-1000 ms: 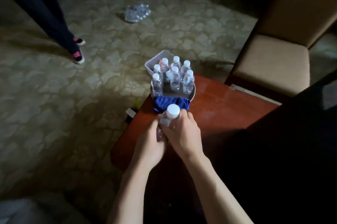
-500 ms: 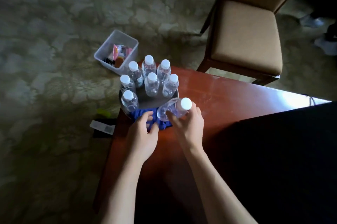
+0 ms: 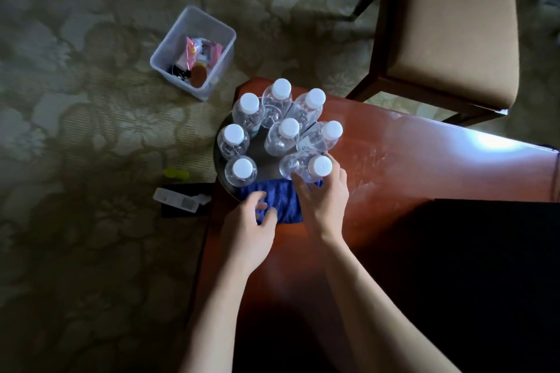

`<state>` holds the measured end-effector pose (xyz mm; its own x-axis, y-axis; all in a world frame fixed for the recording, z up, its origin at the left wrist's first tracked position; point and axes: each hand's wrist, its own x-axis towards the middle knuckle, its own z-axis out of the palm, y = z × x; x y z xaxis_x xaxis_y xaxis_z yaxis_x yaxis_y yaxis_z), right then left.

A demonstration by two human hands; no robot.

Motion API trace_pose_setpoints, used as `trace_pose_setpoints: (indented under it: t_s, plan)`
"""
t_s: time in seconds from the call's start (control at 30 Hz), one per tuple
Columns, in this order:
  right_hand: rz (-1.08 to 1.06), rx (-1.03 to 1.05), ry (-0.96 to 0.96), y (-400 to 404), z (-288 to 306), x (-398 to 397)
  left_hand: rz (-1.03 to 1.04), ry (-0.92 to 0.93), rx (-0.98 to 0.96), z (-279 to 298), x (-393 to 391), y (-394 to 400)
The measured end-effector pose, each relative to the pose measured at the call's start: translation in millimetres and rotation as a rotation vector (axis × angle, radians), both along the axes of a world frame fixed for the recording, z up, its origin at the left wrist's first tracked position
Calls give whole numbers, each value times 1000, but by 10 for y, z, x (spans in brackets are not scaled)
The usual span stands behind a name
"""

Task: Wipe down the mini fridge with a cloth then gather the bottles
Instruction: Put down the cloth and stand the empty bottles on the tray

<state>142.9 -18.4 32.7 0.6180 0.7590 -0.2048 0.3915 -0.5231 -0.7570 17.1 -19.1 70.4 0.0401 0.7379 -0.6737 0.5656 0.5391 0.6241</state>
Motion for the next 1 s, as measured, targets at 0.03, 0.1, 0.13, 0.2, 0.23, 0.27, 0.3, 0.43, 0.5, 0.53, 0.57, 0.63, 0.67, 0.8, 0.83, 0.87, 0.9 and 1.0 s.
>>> trace_pose_setpoints:
  t_s: [0.03,0.1,0.13,0.2,0.23,0.27,0.3,0.43,0.5,0.53,0.57,0.63,0.67,0.8,0.83,0.87,0.9,1.0]
  plan:
    - [-4,6,-3,13,-28,-5,-15,8,-6,-15,-1,12]
    - [1,20,-19,41,-69,-12,-27,22,-15,-58,-5,23]
    - [5,23,-26,51,-83,-12,-26,22,-22,-68,-2,25]
    - [6,23,-27,60,-115,-11,-29,17,-35,-88,14,15]
    - [5,18,-21,63,-133,-11,-32,17,-38,-95,22,6]
    - [5,9,-12,67,-145,-13,-38,24,-44,-104,30,-7]
    - [7,-3,-2,68,-160,-11,-43,32,-42,-109,38,-23]
    - [70,-114,-34,73,-190,-23,-32,36,-52,-116,77,-102]
    - [90,-149,-59,69,-204,-39,-21,18,-65,-140,91,-146]
    - [93,-158,-63,67,-213,-47,-18,13,-73,-150,97,-161]
    - [95,-159,-68,60,-237,-45,-17,12,-73,-165,102,-176]
    - [101,-174,-66,64,-231,-47,-9,3,-85,-189,104,-200]
    - [100,-185,-64,72,-223,-41,-5,-1,-94,-192,104,-209]
    - [104,-213,-73,117,-203,-6,24,-26,-94,-205,115,-229]
    - [101,-220,-82,134,-219,8,20,-28,-84,-200,129,-225]
    - [95,-233,-76,147,-189,8,20,-30,-88,-177,145,-218]
    - [91,-242,-75,160,-177,12,20,-31,-73,-163,159,-210]
    - [81,-280,-72,174,-82,28,21,-27,-20,-54,174,-178]
